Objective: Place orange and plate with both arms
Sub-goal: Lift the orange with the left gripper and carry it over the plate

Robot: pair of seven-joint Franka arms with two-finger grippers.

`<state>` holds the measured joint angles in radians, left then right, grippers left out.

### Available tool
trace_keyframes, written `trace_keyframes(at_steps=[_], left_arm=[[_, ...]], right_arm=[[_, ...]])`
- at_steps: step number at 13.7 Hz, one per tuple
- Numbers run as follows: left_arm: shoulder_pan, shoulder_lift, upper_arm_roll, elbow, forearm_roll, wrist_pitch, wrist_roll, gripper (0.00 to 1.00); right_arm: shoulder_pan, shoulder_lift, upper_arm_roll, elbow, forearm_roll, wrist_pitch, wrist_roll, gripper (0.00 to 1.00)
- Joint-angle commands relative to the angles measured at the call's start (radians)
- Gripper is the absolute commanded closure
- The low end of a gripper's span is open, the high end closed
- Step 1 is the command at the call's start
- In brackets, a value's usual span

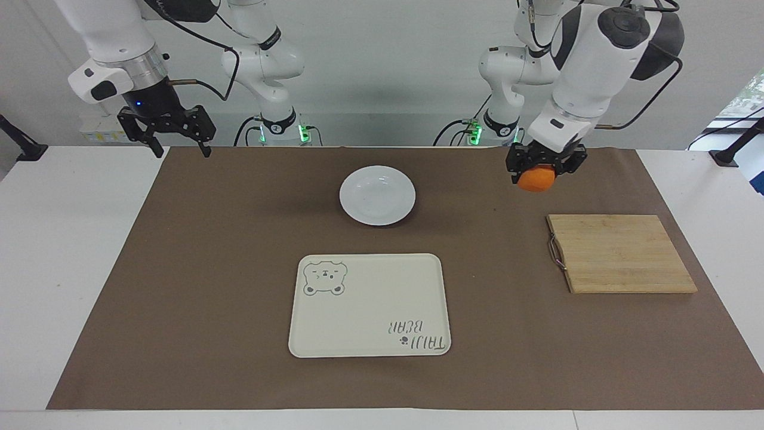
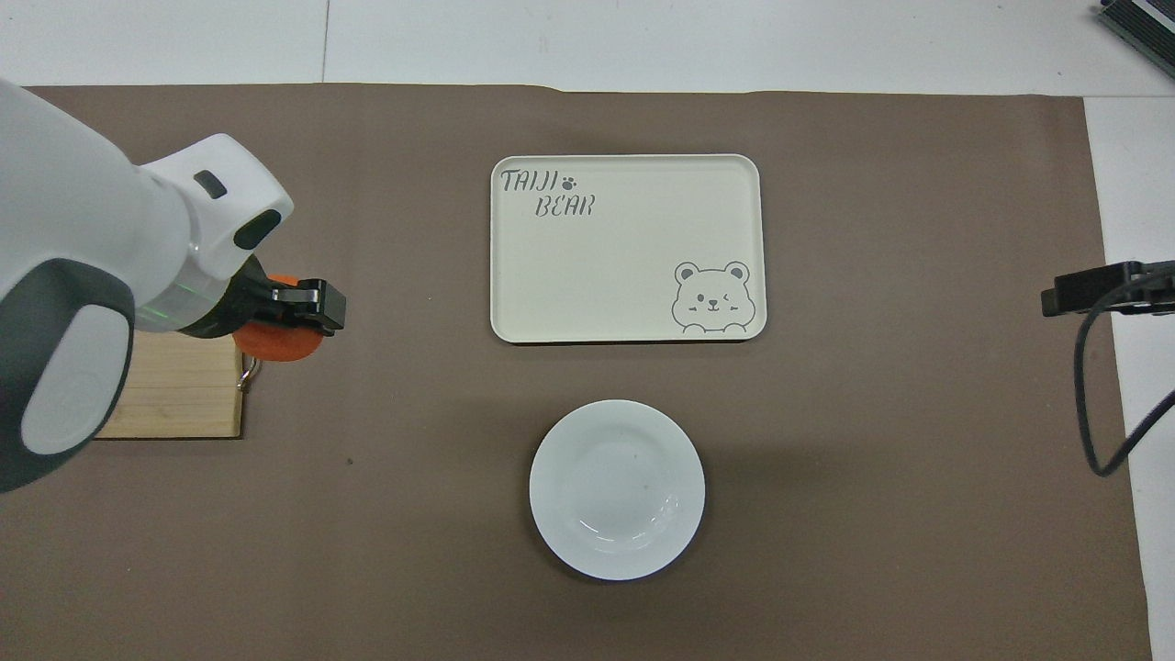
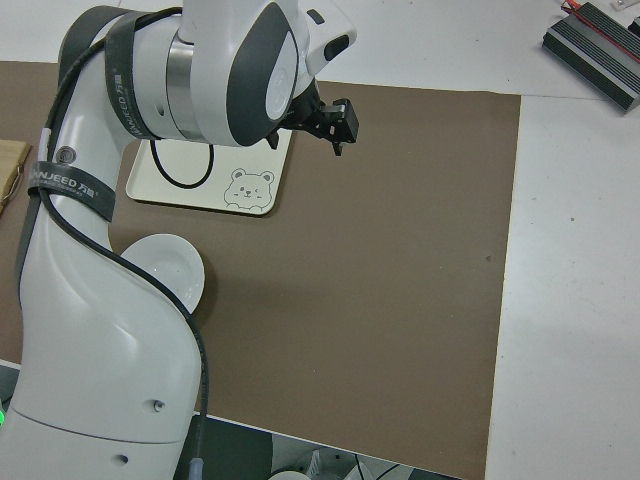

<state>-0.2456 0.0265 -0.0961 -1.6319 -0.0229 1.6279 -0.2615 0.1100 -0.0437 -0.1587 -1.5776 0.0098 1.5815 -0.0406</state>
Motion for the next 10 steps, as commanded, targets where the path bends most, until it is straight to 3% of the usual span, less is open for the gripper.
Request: trace_keyframes(at_steps=[1,6,10], left_arm=[[-0.070,-0.065,0.012,-0.094,0.008,0.064,-0.062,1.00],[-0.200,-0.063,0.010,-0.177,-0.020,0.136,-0.234,1.00],[-0.290,-0.056,0.010,-0.285,-0.022,0.274,-0.258,1.00]], right_arm=[[-0.009,-0.022,0.010,-0.025,-0.011,0.009,0.008,0.00],[-0.009,-0.022,0.010,-0.025,-0.011,0.009,0.008,0.00],[-0.009,-0.022,0.010,-0.025,-0.013,0.009,0.008,0.00]])
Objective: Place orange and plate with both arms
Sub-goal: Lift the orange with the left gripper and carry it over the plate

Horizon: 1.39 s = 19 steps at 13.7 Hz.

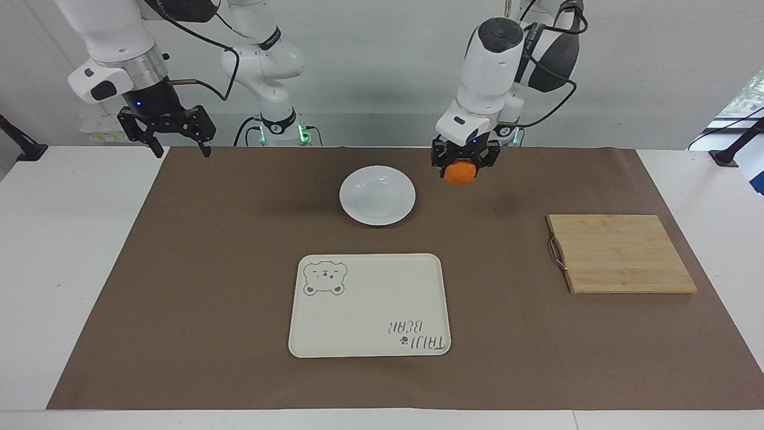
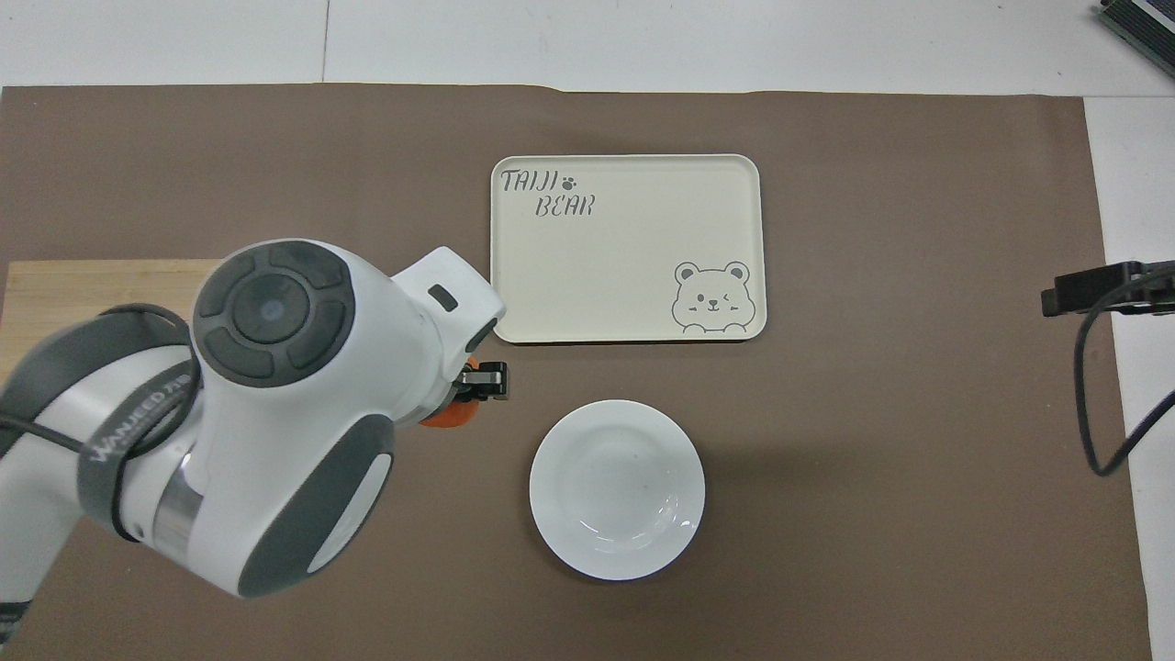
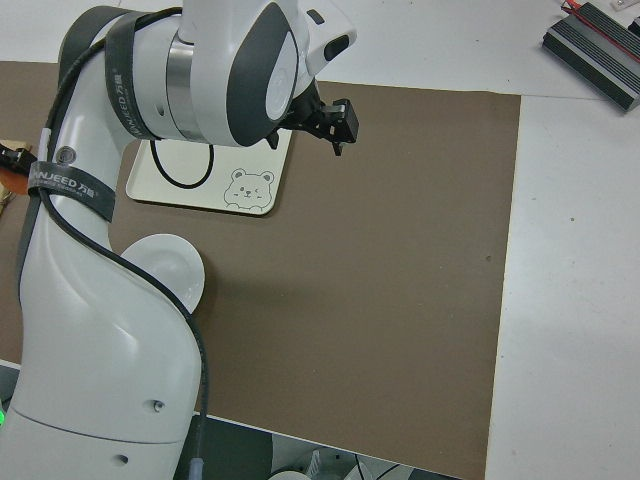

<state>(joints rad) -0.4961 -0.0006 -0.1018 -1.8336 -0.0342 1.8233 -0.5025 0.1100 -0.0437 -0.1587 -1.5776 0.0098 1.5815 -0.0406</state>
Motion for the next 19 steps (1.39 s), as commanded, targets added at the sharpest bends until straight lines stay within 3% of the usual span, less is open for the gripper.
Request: trace_keyframes(at_steps=[1,3,7,12,13,14,19], left_arm=[[-0.057,-0.024,0.016,-0.114,-0.010,0.124,-0.028,1.00],[-0.132,0.028,0.016,-0.160,-0.010,0.201,-0.088,1.00],[-0.226,0.063,0.016,-0.285,-0.010,0.416,-0.171,1.00],[-0.340,0.215,0.017,-0.283,-0.010,0.583,-0.261,1.00],[-0.343,0.232,0.017,-0.285,-0.009,0.602,-0.249,0.67],[-0.340,0.234,0.017,-0.279,-0.009,0.599,-0.248,0.01],[-0.257,0.148,0.027,-0.221,-0.006,0.424,-0.240,0.00]], right_arm=[[-0.009,-0.022,0.008,-0.025,-0.011,0.009,0.008,0.00],[-0.009,-0.022,0.010,-0.025,-0.011,0.009,0.008,0.00],[-0.009,-0.022,0.010,-0.025,-0.011,0.009,0.008,0.00],[-0.009,-0.022,0.008,-0.025,-0.011,0.009,0.008,0.00],[-0.009,-0.022,0.010,-0.025,-0.011,0.009,0.008,0.00],[-0.009,-0.022,0.010,-0.025,-0.011,0.009,0.008,0.00],[-0.009,-0.022,0.010,-0.025,-0.011,0.009,0.008,0.00]])
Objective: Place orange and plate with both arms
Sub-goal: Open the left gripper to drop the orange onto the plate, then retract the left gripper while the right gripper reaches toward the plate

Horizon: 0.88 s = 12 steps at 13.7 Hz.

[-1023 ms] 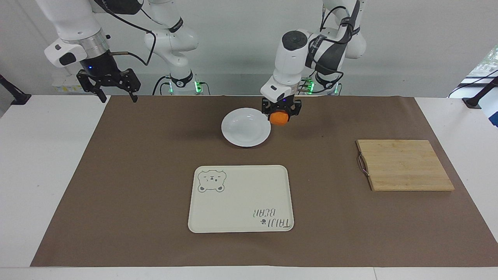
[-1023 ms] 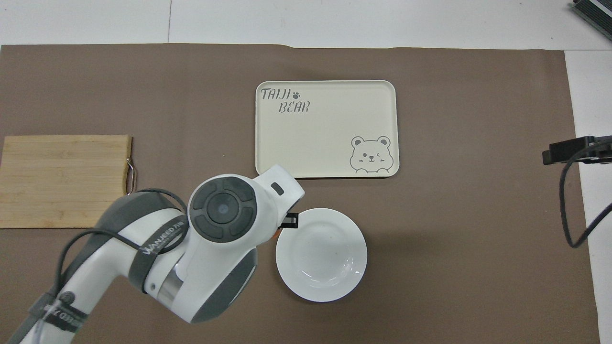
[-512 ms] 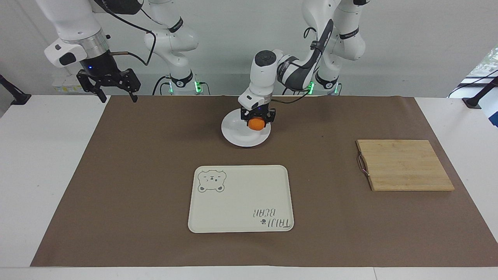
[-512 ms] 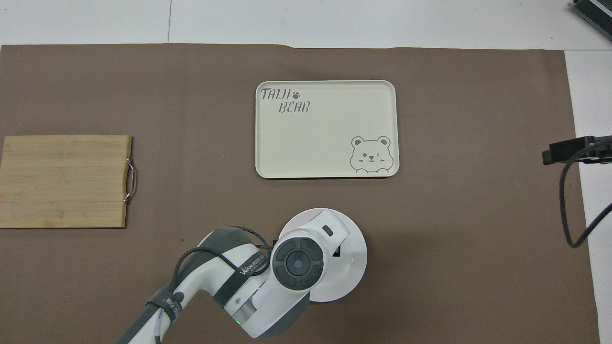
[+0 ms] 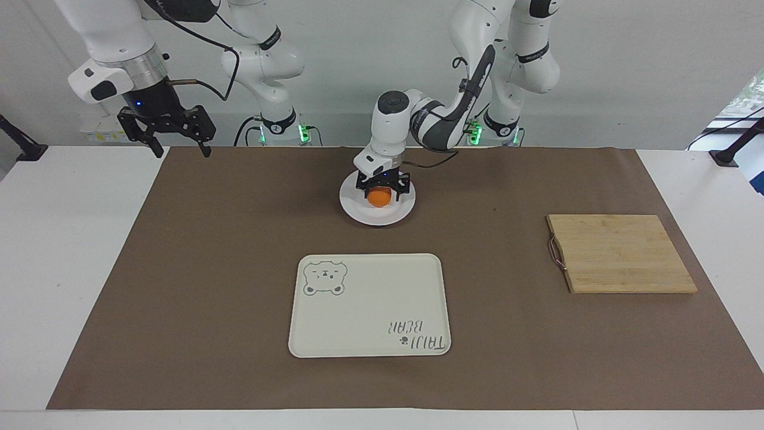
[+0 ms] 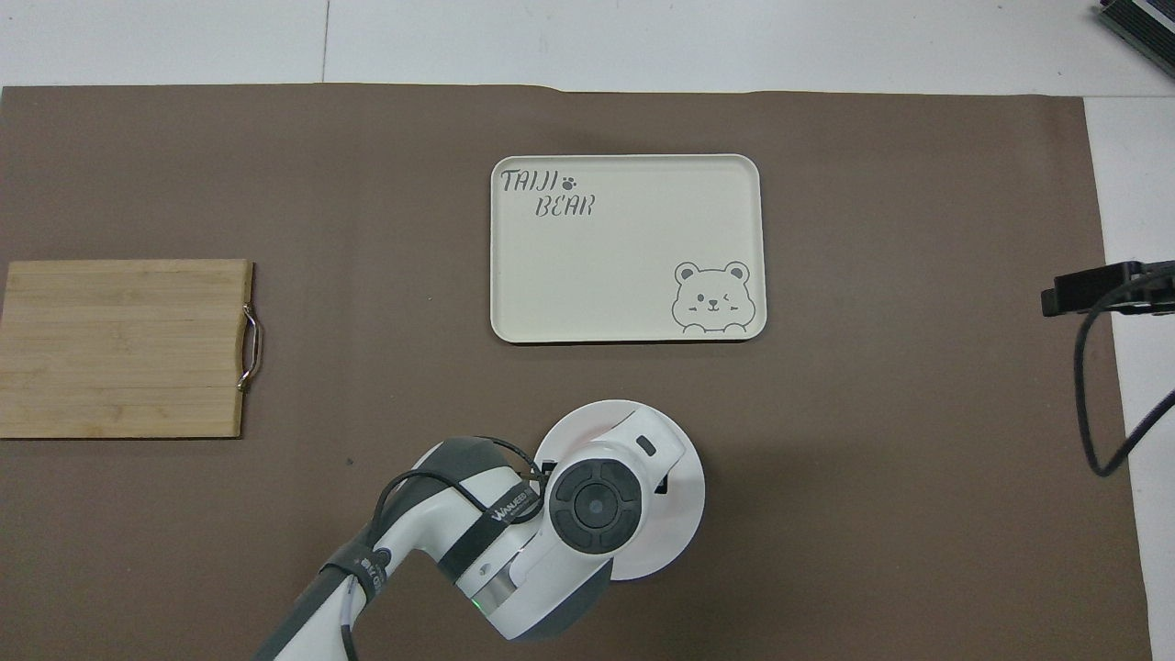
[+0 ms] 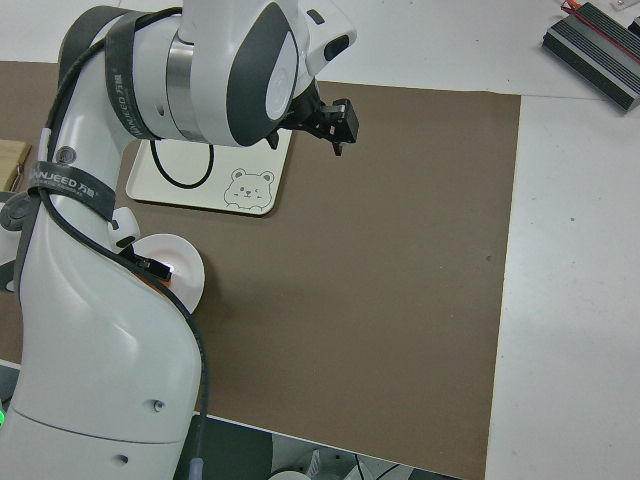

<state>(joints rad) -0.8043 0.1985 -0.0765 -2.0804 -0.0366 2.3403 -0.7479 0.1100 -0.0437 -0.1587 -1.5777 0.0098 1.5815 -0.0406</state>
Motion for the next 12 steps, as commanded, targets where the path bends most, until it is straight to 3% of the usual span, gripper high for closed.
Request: trace_keyframes(at_steps=[1,9,12], left_arm=[[0.077,-0.057,0.001,0.048,0.003,-0.122,0.027,0.00],[0.374,-0.056,0.001,0.189,0.003,-0.176,0.362,0.00],[0.462,-0.059,0.001,0.256,0.003,-0.252,0.480,0.00]], right_arm=[[-0.009,-0.022,0.010,-0.025,-0.011,0.009,0.008,0.00],[-0.009,-0.022,0.010,-0.025,-0.011,0.009,0.008,0.00],[-0.009,-0.024,0.010,-0.027,-0.011,0.005,0.008,0.00]])
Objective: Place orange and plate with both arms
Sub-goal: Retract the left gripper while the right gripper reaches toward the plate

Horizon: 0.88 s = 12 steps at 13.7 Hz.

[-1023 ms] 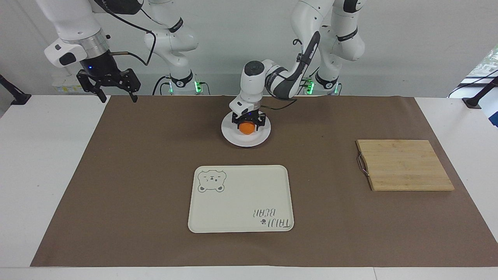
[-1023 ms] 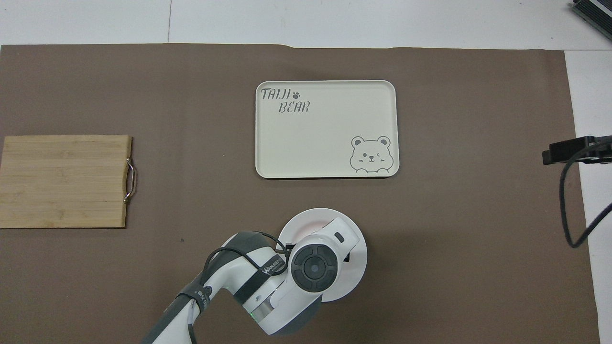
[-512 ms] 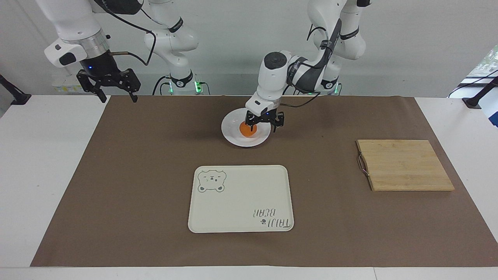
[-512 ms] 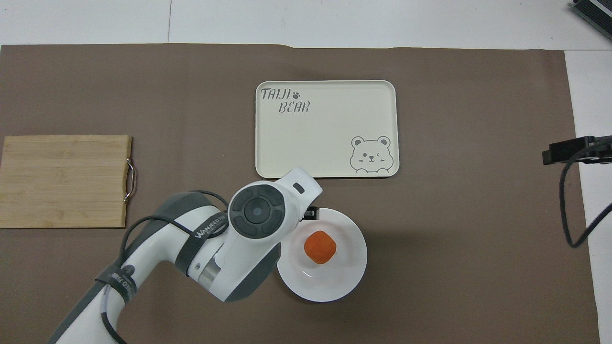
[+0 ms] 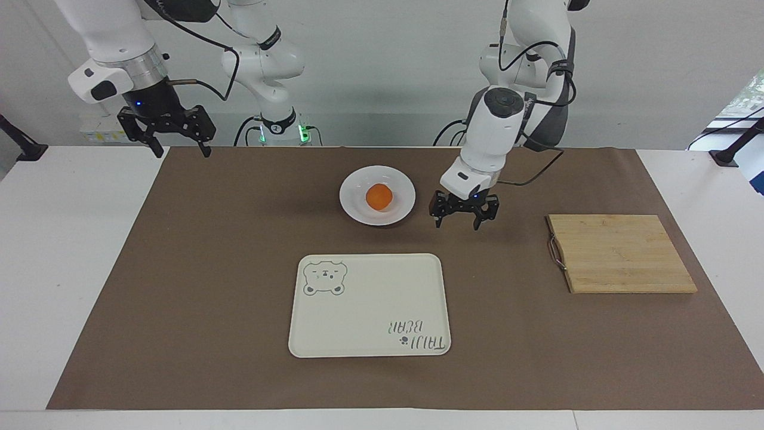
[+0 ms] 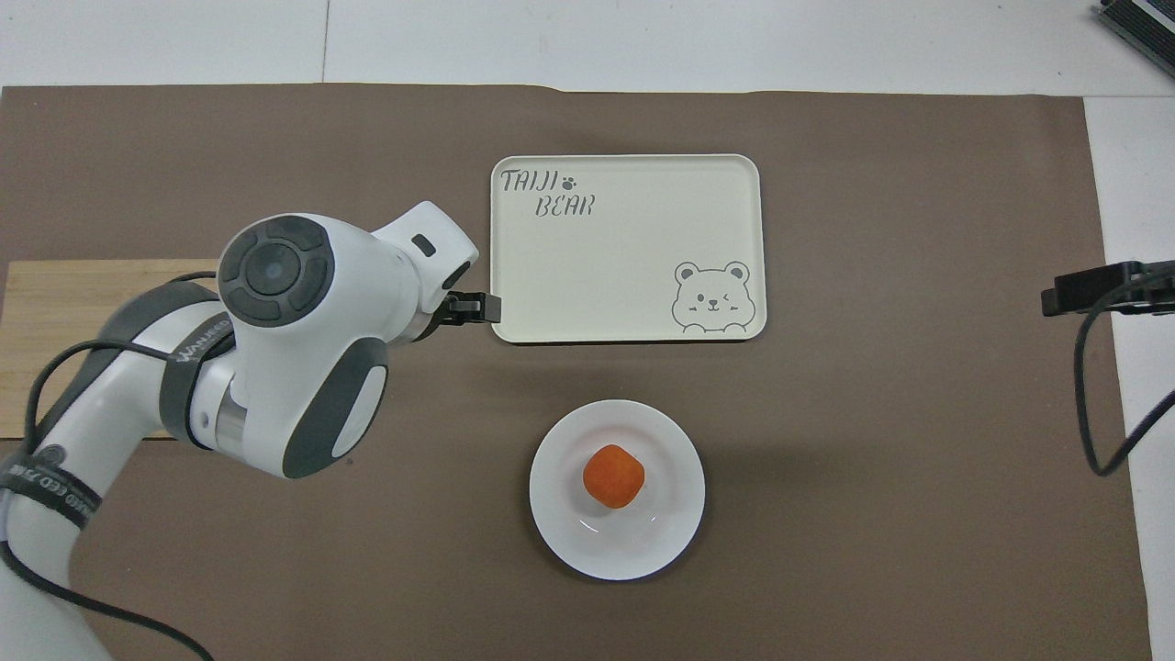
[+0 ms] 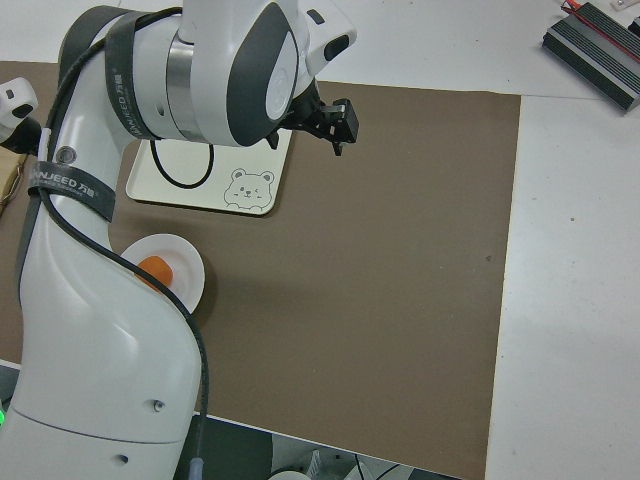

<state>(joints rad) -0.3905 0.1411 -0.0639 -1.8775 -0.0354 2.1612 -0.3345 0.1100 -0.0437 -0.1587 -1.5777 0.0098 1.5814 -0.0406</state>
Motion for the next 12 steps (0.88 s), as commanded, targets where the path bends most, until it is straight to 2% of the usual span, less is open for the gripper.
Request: trace_keyframes(at_steps=[1,5,7,9,11,12], left_arm=[[0.070,-0.002,-0.011,0.079,0.002,-0.107,0.107,0.00],[0.168,-0.017,-0.010,0.103,0.002,-0.135,0.184,0.00],[0.217,-0.031,-0.010,0.106,0.005,-0.152,0.208,0.00],[0.281,-0.066,-0.010,0.106,0.005,-0.196,0.317,0.00],[0.338,-0.112,-0.010,0.106,0.005,-0.260,0.365,0.00],[0.357,-0.121,-0.010,0.118,0.005,-0.288,0.365,0.00]], right_arm=[[-0.006,-0.025,0.011,-0.027,-0.011,-0.020,0.002,0.00],[0.008,-0.054,0.015,-0.067,0.047,-0.037,-0.185,0.00],[0.017,-0.059,0.024,-0.122,0.083,-0.029,-0.190,0.00],[0.023,-0.054,0.025,-0.204,0.171,-0.021,-0.190,0.00],[0.066,-0.048,0.025,-0.283,0.248,-0.012,-0.209,0.00],[0.091,-0.044,0.025,-0.320,0.277,0.029,-0.214,0.00]])
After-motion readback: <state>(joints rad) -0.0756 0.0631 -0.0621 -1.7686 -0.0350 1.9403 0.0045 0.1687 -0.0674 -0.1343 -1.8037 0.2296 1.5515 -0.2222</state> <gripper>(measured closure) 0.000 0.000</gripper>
